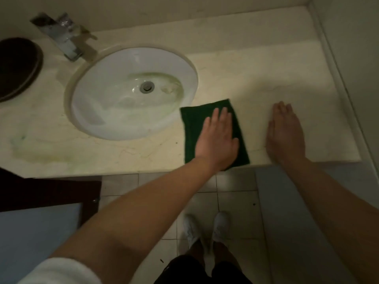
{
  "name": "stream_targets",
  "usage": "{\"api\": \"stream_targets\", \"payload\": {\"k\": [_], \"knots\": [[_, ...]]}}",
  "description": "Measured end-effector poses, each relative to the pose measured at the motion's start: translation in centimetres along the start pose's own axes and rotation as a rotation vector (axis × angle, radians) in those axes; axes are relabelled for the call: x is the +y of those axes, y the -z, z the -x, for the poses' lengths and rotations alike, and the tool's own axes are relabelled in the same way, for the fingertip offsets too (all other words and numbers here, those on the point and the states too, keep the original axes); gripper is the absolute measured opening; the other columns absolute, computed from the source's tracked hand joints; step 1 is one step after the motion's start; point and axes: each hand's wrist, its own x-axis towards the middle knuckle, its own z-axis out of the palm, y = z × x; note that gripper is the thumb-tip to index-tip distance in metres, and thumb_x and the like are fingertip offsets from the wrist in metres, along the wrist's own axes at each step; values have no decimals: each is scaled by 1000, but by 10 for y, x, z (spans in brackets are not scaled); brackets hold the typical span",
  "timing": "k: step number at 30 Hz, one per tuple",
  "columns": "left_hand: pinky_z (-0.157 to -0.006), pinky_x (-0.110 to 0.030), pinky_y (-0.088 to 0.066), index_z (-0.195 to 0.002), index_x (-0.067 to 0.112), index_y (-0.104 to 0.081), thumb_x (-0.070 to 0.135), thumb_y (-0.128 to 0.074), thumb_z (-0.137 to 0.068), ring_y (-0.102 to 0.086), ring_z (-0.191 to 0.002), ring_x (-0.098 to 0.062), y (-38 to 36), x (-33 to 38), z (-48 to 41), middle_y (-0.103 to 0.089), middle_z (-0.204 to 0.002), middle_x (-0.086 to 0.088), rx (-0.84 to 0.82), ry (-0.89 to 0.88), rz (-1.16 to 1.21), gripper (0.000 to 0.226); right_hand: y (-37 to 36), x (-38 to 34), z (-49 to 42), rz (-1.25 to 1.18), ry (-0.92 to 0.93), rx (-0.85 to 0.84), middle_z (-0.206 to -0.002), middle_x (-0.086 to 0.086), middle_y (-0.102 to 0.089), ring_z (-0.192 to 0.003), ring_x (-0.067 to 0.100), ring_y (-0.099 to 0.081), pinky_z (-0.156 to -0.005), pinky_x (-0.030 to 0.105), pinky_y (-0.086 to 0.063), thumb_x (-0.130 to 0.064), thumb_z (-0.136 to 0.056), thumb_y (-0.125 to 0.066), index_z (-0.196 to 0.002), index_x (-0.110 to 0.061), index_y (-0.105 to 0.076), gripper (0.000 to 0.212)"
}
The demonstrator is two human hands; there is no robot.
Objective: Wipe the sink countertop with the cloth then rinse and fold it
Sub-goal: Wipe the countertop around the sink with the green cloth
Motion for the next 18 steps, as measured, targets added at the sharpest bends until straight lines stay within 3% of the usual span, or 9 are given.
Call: {"api": "stream_targets", "payload": {"k": [3, 6, 9, 13, 15, 18], "knots": [[-120, -42, -1, -152, 4, -6, 40, -24, -98, 1, -149, -28, -8, 57, -1, -2, -162, -12, -36, -186, 12, 68, 2, 5, 1, -57, 13, -14, -149, 25, -37, -141, 38, -30, -116, 43, -23, -11, -96, -32, -143, 5, -37, 50], [-121, -40, -2, -153, 9, -1, 43, -21, -99, 4, -149, -23, -7, 42, 12, 1, -162, -7, -67, -315, -67, 66, 6, 5, 2, -54, 28, -26, -149, 24, -38, -141, 37, -31, -116, 43, -24, -10, -95, -33, -142, 5, -38, 49], [-121, -41, -10, -153, 12, -10, 41, -32, -94, -5, -149, -23, 4, -23, 10, -8, -162, -6, 8, -134, 36, 69, 8, 0, 1, -30, 19, -17, -148, 23, -40, -140, 38, -33, -115, 43, -26, -9, -96, -36, -140, 5, -42, 47], [-121, -45, -10, -153, 8, -5, 44, -19, -96, 0, -149, -26, 11, -67, 1, -2, -162, -10, 55, 157, -34, 69, 6, -5, 1, 16, 6, -2, -147, 23, -42, -139, 38, -35, -114, 45, -26, -13, -95, -34, -139, 5, -42, 48], [-120, -47, -10, -152, 6, -6, 44, -21, -95, 0, -149, -28, 10, -39, -7, -3, -161, -12, 74, 155, 18, 71, 4, -6, 0, 23, -7, -7, -147, 23, -41, -139, 38, -35, -114, 45, -26, -14, -95, -34, -139, 5, -42, 49], [-121, -46, -7, -153, 8, -5, 45, -26, -96, 3, -148, -27, -2, 25, -9, 0, -161, -10, 56, 14, 37, 71, 1, -4, -2, 48, -9, -51, -149, 24, -38, -141, 38, -31, -115, 46, -24, -15, -94, -30, -141, 6, -38, 53]]}}
